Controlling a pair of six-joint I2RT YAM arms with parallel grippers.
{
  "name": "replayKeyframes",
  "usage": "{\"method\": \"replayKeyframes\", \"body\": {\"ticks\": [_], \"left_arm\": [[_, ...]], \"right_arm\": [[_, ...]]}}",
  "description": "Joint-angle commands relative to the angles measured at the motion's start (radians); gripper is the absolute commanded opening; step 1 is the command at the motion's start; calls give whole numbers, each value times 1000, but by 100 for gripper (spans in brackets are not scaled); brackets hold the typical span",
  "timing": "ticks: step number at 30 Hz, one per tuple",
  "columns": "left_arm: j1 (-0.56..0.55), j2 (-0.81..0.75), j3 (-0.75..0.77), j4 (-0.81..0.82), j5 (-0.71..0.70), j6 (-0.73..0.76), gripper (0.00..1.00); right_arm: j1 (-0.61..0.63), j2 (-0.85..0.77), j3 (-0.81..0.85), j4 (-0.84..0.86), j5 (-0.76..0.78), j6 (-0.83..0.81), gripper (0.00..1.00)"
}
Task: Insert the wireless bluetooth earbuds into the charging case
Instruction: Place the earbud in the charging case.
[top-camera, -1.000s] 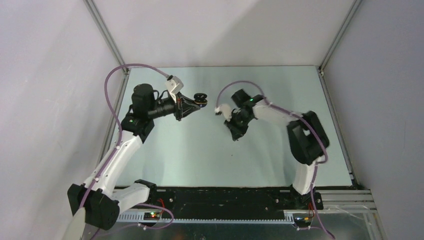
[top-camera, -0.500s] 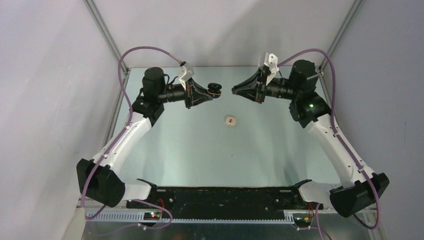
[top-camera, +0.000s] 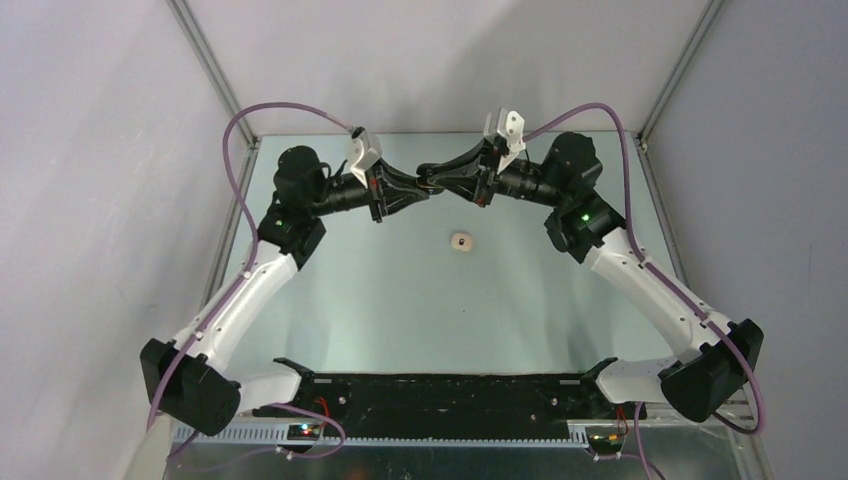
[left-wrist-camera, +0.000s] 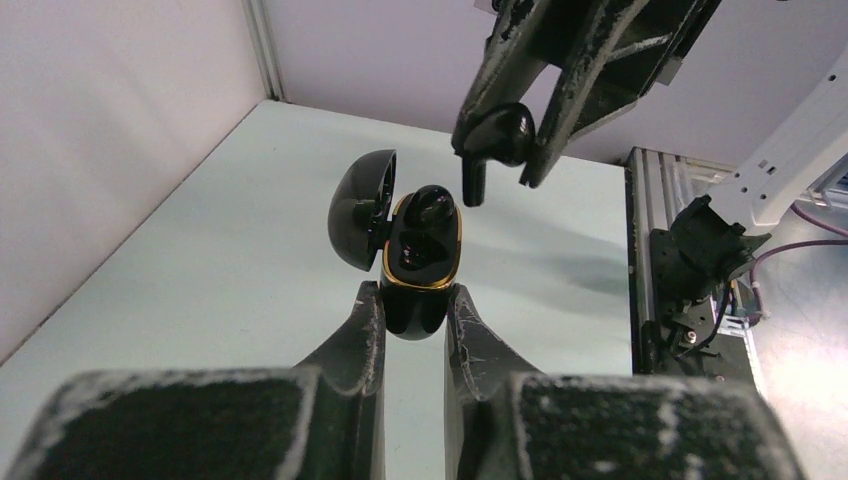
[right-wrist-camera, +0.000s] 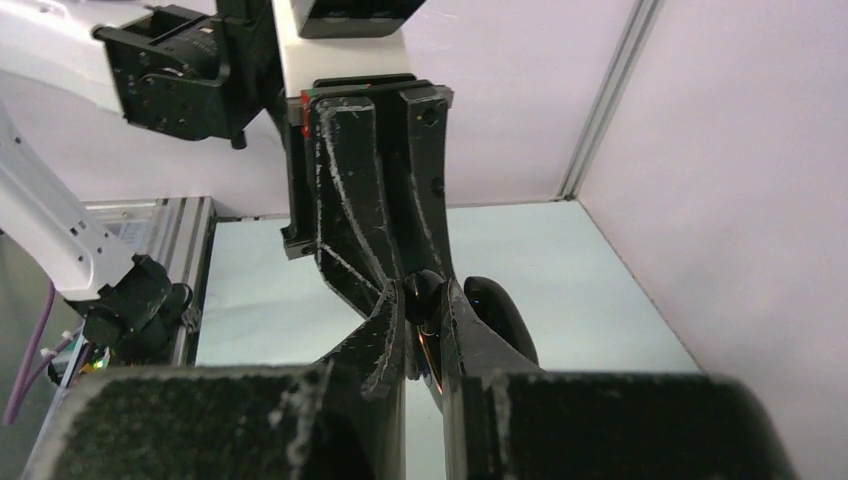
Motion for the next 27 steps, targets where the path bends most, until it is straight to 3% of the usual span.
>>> {"method": "replayKeyframes", "body": {"ticks": [1, 27], "left_arm": [[-8, -44, -20, 79, -42, -43, 0], [-15, -115, -106, 192, -131, -178, 0]], "right_arm": [[19, -10, 4, 61, 101, 22, 0], [123, 6, 4, 46, 283, 45, 0]]}}
